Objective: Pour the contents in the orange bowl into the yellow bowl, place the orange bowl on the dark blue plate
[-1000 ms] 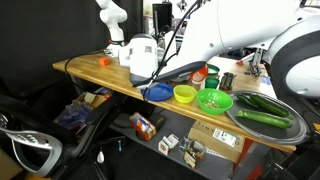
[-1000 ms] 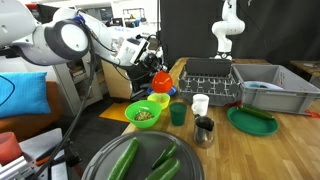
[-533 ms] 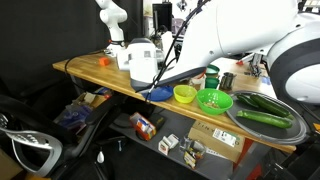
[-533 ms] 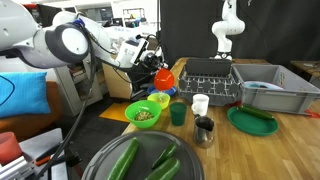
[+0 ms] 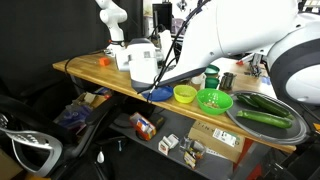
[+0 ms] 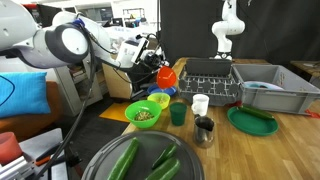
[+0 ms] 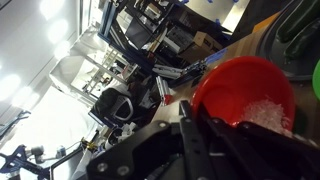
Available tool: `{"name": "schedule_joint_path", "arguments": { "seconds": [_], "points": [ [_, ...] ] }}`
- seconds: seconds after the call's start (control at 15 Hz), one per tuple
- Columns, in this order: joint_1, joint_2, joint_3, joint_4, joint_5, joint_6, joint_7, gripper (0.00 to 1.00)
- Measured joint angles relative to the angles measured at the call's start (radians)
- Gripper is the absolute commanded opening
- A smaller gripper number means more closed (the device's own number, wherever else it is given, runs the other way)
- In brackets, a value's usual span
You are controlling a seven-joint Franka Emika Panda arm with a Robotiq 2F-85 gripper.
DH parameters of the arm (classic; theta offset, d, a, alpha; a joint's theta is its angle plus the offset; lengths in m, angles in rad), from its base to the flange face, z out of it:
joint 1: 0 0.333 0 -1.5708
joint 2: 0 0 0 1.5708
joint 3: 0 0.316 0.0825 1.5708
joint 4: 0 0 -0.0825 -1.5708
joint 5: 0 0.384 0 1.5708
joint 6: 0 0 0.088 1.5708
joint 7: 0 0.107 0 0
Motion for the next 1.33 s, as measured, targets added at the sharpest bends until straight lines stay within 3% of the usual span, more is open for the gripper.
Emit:
{"name": "schedule_joint_path", "arguments": {
  "seconds": [1.33],
  "points": [
    [0.027, 0.012, 0.0, -0.023, -0.053, 0.033, -0.043, 0.02]
  ]
}}
